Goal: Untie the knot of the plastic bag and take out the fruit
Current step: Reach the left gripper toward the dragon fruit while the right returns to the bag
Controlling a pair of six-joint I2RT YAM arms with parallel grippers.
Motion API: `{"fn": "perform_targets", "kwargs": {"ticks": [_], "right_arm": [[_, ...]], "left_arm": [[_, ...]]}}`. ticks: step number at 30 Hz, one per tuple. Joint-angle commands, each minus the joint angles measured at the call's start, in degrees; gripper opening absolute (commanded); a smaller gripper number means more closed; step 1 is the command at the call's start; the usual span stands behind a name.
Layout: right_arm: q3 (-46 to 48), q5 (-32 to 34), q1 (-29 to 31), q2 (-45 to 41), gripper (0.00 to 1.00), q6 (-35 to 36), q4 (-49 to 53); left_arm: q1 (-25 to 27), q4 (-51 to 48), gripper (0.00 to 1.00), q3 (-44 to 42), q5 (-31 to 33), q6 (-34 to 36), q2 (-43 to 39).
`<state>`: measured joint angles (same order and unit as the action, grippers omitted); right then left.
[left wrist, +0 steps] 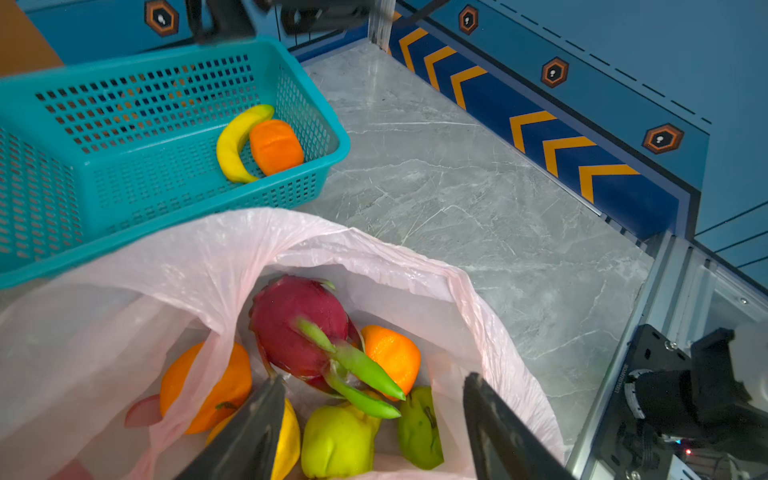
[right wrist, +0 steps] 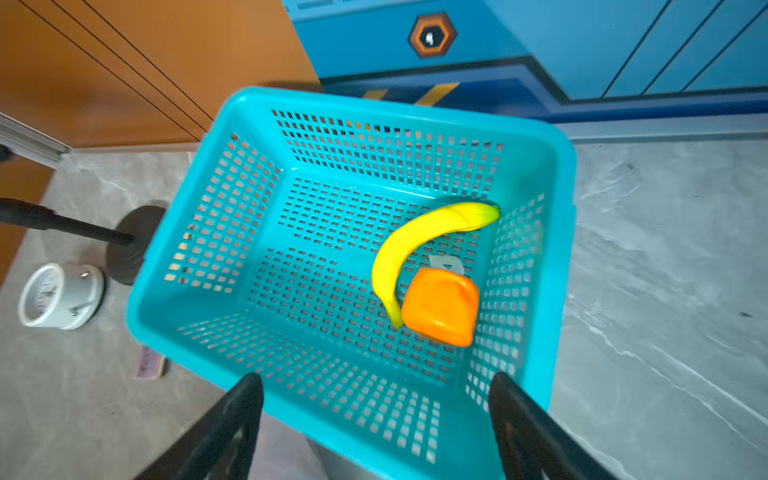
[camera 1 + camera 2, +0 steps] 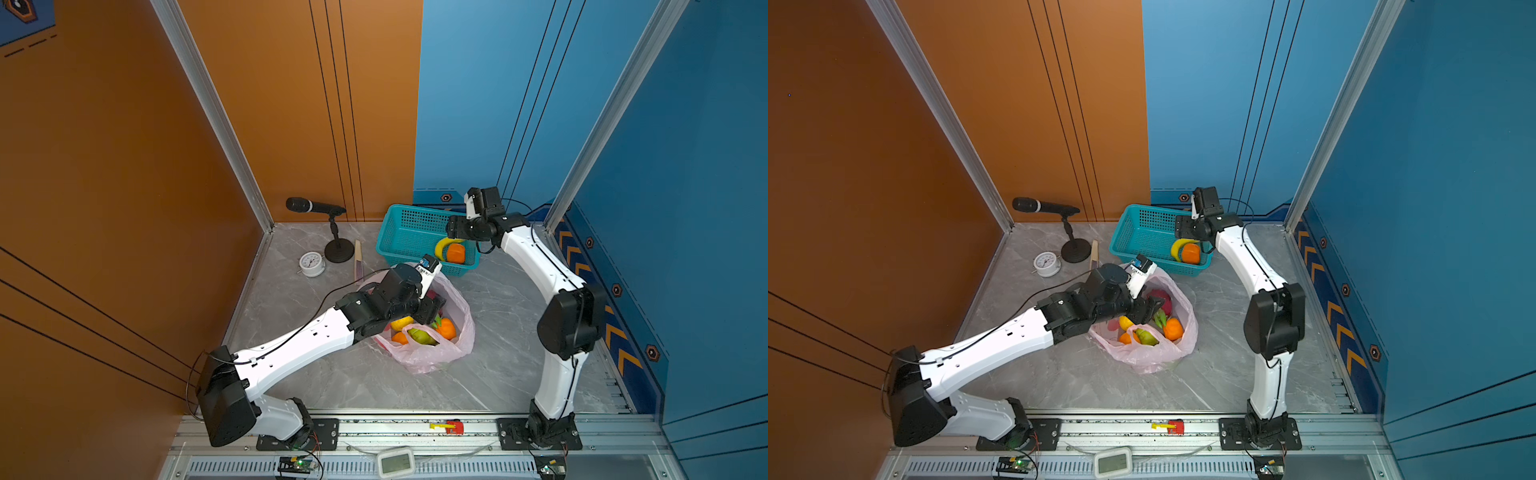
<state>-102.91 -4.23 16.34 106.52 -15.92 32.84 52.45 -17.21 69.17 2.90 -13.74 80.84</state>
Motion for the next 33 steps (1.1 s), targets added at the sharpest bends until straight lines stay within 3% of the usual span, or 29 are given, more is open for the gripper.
{"fn": "perform_targets", "kwargs": {"ticks": [1, 11, 14, 18, 23, 25, 33], "right_arm": [[10.58, -0.23, 0.41, -8.76, 0.86, -1.22, -4.66], [38.9, 1.52, 5.5, -34.69, 0.88, -5.65, -10.09], [45.43, 3.54, 8.64, -41.51, 0.91, -5.35, -8.66], [52.1, 3.01, 11.83, -49.01, 0.92, -6.24, -7.94], [58.01, -0.37, 15.37, -52.73, 0.91, -8.72, -10.5], [58.99, -1.08, 17.59, -52.65, 0.9, -8.8, -10.41], [61.93, 5.09, 23.53, -52.45, 0.87, -11.27, -8.72]], "left_arm": [[-0.36, -4.84, 0.62, 2.01, 0.99, -2.64, 2.18], [2.3, -5.01, 0.44, -1.81, -0.66, -4.03, 4.06], [4.66, -3.92, 0.42, -5.64, -4.23, -6.38, 3.82], [8.51, 0.25, 0.4, -13.45, -4.25, -9.47, 3.17], [10.36, 5.59, 0.41, -17.82, -3.86, -10.94, 3.93], [10.55, 7.31, 0.46, -18.42, -2.97, -9.91, 3.99], [9.61, 8.62, 0.56, -15.76, 3.25, -6.08, 2.18]]}}
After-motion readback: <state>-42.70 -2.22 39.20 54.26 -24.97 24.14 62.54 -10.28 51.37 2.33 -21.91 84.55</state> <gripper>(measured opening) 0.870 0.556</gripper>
